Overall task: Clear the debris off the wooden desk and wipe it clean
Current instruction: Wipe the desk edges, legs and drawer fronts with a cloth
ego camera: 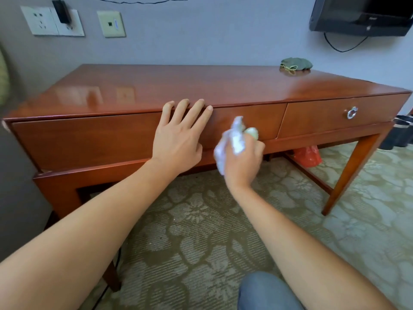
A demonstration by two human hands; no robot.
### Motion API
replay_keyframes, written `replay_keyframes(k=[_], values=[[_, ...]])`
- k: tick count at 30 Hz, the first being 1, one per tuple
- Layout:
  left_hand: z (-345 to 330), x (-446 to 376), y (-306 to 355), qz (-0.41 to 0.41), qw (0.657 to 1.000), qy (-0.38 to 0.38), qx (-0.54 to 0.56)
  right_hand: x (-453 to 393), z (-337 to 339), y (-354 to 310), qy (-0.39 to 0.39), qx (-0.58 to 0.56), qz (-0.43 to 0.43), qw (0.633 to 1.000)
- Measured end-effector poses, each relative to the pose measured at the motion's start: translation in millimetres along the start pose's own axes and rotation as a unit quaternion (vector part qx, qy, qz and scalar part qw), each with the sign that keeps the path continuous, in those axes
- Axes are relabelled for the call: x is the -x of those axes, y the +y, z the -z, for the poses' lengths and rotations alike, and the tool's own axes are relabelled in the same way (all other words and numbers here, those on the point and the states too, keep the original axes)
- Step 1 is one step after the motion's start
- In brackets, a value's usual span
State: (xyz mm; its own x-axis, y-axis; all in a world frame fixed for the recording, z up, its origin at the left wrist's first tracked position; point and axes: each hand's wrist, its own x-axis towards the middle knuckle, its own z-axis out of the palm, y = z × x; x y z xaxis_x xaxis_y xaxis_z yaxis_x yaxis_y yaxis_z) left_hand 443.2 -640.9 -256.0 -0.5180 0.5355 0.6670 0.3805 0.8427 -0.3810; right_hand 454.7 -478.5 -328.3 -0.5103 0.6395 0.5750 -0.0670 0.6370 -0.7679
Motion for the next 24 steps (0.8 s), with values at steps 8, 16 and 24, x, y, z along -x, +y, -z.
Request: replay_keyframes(k=[8,16,24], values=[[7,0,-6,-0.013,0.999,-0.029,0.024,-14,26,60,-0.117,0.086,0.216,0.966],[11,1,-4,-0.001,0.999,-0.022,0.033,37,-4,18,-0.13,0.048,0.135,0.981],[3,1,1,0.019,0.998,0.032,0.042,-19,21,26,-0.082,0.086,0.019,0.993]])
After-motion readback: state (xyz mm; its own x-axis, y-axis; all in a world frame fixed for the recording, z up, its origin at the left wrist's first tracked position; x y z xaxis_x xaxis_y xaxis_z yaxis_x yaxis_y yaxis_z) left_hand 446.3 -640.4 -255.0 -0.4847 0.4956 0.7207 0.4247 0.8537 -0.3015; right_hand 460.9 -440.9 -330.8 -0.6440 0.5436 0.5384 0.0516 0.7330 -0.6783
